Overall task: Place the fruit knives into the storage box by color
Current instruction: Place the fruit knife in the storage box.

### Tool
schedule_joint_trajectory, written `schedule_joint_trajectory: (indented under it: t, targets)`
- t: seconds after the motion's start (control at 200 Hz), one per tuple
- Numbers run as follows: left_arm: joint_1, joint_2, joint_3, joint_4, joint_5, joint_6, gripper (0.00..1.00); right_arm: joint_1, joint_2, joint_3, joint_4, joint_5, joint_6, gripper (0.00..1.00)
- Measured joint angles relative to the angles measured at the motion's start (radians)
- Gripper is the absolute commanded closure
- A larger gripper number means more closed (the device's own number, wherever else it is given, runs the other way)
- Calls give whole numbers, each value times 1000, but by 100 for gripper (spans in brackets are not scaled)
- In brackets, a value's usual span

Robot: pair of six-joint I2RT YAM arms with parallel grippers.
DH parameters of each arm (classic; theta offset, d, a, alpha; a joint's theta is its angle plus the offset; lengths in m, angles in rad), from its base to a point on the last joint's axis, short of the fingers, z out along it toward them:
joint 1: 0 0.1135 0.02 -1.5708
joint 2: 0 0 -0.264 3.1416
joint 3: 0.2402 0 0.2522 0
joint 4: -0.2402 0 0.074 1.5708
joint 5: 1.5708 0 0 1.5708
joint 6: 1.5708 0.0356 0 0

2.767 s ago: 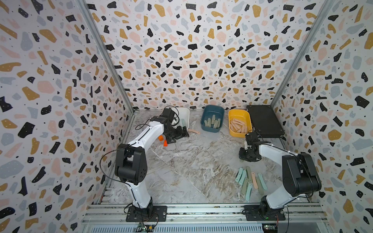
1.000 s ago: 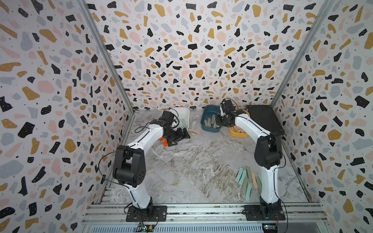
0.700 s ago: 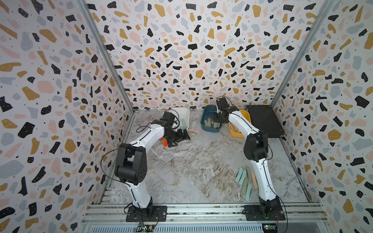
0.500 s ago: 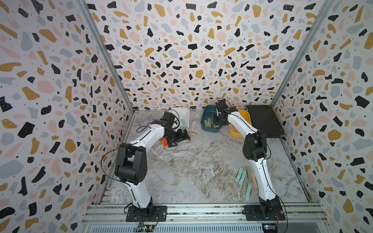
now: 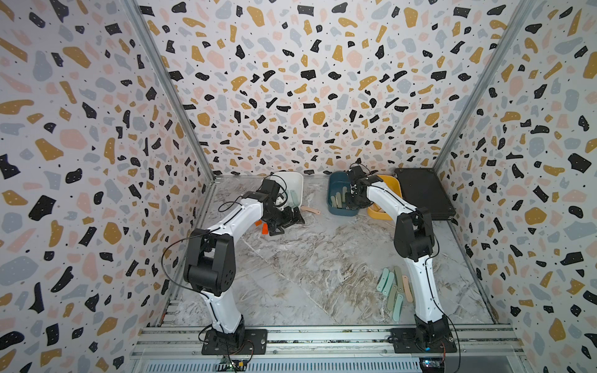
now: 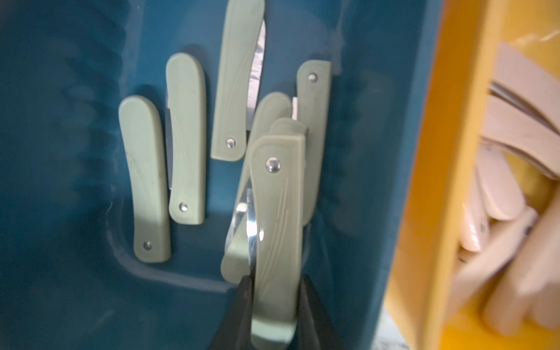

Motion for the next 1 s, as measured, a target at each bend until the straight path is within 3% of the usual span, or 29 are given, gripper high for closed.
schedule_joint_trajectory:
  t: [0.17,0.315,0.491,0.666,0.841,1.001]
  targets:
    - [0,-5,-12,1,0,0,1,-5,-46,-24,22,-18,-19,63]
    - [0,-21,-32,-3,3,-1,1,0,-154,-148,97,-79,-34,51]
    - [1,-22,-32,-14,5,0,1,48,-224,-215,192,-151,-34,54]
    - [23,-22,-32,-16,18,-1,1,161,-213,-214,257,-177,-63,60]
    - [74,-36,-32,-29,19,0,1,251,-103,-104,270,-209,-86,61]
    - [89,-57,-37,-30,20,-1,1,266,36,26,263,-212,-108,61]
